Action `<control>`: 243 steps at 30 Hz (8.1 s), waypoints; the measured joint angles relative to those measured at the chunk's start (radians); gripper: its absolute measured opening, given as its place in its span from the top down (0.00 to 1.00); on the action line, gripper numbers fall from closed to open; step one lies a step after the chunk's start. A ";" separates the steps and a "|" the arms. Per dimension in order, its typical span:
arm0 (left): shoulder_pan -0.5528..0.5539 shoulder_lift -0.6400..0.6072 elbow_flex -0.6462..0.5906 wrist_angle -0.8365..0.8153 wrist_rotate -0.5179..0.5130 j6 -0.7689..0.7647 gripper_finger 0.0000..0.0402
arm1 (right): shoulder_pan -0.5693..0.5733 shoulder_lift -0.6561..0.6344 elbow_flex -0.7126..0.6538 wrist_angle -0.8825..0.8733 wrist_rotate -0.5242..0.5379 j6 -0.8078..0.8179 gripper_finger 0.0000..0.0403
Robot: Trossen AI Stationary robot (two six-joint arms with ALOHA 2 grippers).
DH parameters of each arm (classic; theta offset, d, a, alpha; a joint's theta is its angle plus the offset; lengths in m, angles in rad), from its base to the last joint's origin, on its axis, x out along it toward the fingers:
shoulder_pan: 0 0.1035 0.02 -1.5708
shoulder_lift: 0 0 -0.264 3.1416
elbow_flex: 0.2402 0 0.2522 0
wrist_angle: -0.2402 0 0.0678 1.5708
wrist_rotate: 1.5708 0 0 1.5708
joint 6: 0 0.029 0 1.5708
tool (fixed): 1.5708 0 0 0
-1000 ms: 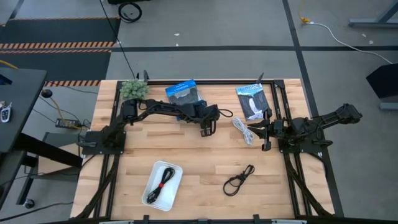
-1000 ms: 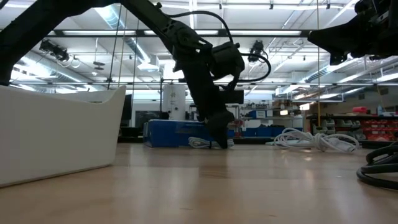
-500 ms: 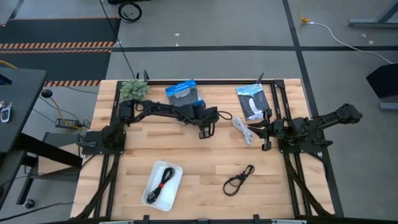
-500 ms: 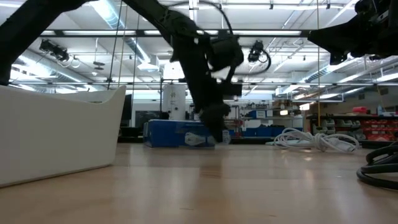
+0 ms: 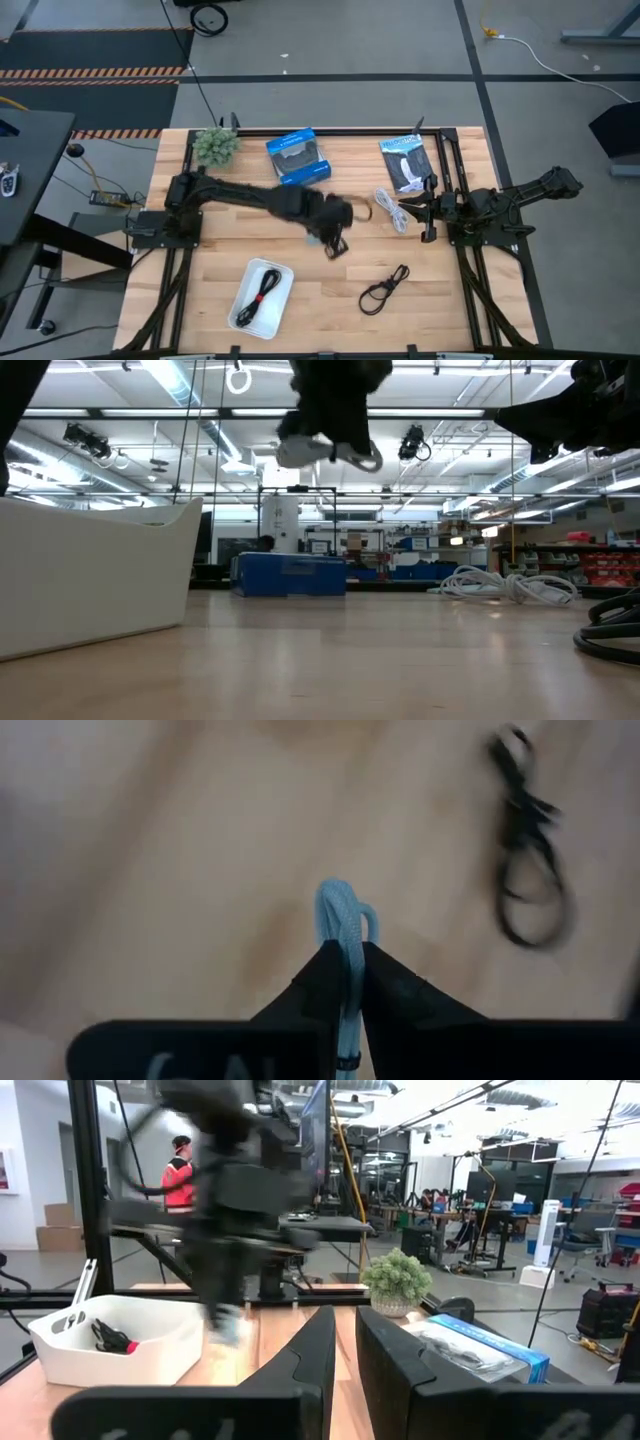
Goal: Pick and place USB-C Cables
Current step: Put the blue charger cable into the bin, then put the black charger cable into the bin
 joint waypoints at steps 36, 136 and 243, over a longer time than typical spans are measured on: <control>-0.527 0.009 -0.058 -0.501 -0.291 -1.130 0.91 | 0.000 0.000 0.000 0.014 0.000 0.000 0.88; -0.217 0.546 0.263 0.746 -0.308 0.313 0.38 | 0.000 0.000 0.000 0.023 0.000 0.000 0.88; -0.705 0.140 -0.101 -0.535 -0.353 -0.629 0.89 | 0.000 0.000 0.000 0.022 0.000 0.000 0.88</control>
